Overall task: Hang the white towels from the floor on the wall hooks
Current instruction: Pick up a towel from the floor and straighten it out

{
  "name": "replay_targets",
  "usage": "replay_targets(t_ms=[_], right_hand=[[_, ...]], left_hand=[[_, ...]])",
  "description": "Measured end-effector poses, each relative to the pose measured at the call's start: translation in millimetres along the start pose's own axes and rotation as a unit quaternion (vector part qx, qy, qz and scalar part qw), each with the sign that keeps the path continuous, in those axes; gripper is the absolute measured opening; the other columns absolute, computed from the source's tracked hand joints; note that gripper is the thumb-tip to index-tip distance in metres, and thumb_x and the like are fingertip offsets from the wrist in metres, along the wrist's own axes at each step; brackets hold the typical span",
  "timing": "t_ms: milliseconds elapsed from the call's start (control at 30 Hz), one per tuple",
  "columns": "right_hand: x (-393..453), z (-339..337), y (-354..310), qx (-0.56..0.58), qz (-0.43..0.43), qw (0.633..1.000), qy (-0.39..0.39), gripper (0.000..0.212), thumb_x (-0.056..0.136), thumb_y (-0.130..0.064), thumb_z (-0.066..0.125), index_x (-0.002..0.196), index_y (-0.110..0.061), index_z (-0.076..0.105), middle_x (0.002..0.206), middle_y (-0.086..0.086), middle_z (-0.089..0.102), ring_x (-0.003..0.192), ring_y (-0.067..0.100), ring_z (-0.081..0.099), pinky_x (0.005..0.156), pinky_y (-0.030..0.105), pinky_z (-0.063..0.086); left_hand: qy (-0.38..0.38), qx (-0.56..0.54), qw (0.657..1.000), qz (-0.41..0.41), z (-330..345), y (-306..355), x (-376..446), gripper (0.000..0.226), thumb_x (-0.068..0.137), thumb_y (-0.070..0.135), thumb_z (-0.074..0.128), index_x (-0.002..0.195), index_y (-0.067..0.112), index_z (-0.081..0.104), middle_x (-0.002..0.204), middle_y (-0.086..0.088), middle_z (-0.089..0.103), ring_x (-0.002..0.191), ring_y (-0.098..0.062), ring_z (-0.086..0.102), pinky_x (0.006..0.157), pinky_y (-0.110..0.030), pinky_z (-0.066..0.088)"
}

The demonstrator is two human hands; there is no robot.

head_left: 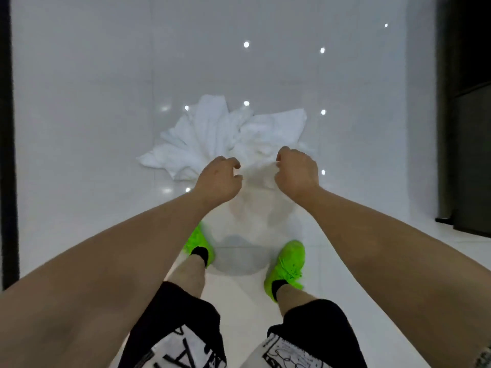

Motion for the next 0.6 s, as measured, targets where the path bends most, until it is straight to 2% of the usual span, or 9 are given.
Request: replay_targets(t_ms=[100, 200, 333, 400, 467, 600], right_hand=[[-20, -95, -12, 0.022, -0.003, 0.997, 0.075, 0.018, 0.076, -0.004, 0.052, 0.093, -0.012, 0.055, 0.083, 0.003, 0.062, 0.074, 0.025, 0.06, 0.064, 0.033, 0.05], [-41, -184, -20, 0.043, -0.008, 0.986, 0.161, 0.011, 0.085, -0.011, 0.052, 0.094, -0.014, 0.055, 0.076, -0.002, 0.054, 0.067, 0.021, 0.053, 0.059, 0.03, 0.04], [-76, -292, -25, 0.08, -0.015, 0.967, 0.243, 0.008, 0.089, -0.017, 0.054, 0.095, -0.019, 0.056, 0.077, -0.005, 0.054, 0.07, 0.019, 0.051, 0.06, 0.029, 0.035], [-98, -342, -26, 0.088, -0.032, 0.956, 0.276, 0.005, 0.089, -0.02, 0.055, 0.093, -0.022, 0.056, 0.078, -0.006, 0.057, 0.072, 0.018, 0.052, 0.06, 0.028, 0.035], [-126, -388, -21, 0.087, -0.049, 0.946, 0.309, 0.003, 0.087, -0.023, 0.056, 0.089, -0.024, 0.055, 0.078, -0.009, 0.053, 0.073, 0.017, 0.05, 0.059, 0.027, 0.032], [-181, -470, 1, 0.111, -0.09, 0.907, 0.397, 0.002, 0.085, -0.018, 0.059, 0.086, -0.02, 0.06, 0.098, -0.004, 0.055, 0.089, 0.014, 0.049, 0.073, 0.025, 0.037]], left_hand=[[0.026, 0.008, 0.999, 0.045, -64, 64, -15, 0.039, 0.088, 0.028, 0.058, 0.125, 0.018, 0.058, 0.117, -0.01, 0.056, 0.107, -0.026, 0.055, 0.078, -0.026, 0.034], [0.055, 0.013, 0.993, 0.102, -121, 132, -35, 0.045, 0.086, 0.035, 0.063, 0.127, 0.019, 0.056, 0.118, -0.006, 0.056, 0.109, -0.024, 0.055, 0.08, -0.027, 0.036], [0.087, 0.034, 0.98, 0.178, -186, 226, -67, 0.054, 0.078, 0.052, 0.067, 0.121, 0.021, 0.055, 0.11, 0.0, 0.056, 0.101, -0.02, 0.055, 0.075, -0.028, 0.038], [0.131, 0.048, 0.968, 0.208, -219, 273, -84, 0.047, 0.077, 0.055, 0.063, 0.109, 0.022, 0.057, 0.1, 0.003, 0.057, 0.089, -0.019, 0.056, 0.066, -0.03, 0.041], [0.201, 0.067, 0.949, 0.234, -248, 320, -108, 0.035, 0.08, 0.048, 0.054, 0.102, 0.022, 0.059, 0.093, 0.003, 0.059, 0.081, -0.019, 0.056, 0.06, -0.029, 0.039], [0.305, 0.092, 0.906, 0.28, -290, 406, -163, 0.021, 0.087, 0.037, 0.046, 0.086, 0.023, 0.061, 0.079, 0.004, 0.06, 0.074, -0.021, 0.054, 0.058, -0.029, 0.035]])
Point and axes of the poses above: each hand's wrist, its own x-axis towards the middle knuckle, its own z-axis out of the palm, y = z × x, the point moved 4 cm from there along x, towards the middle knuckle
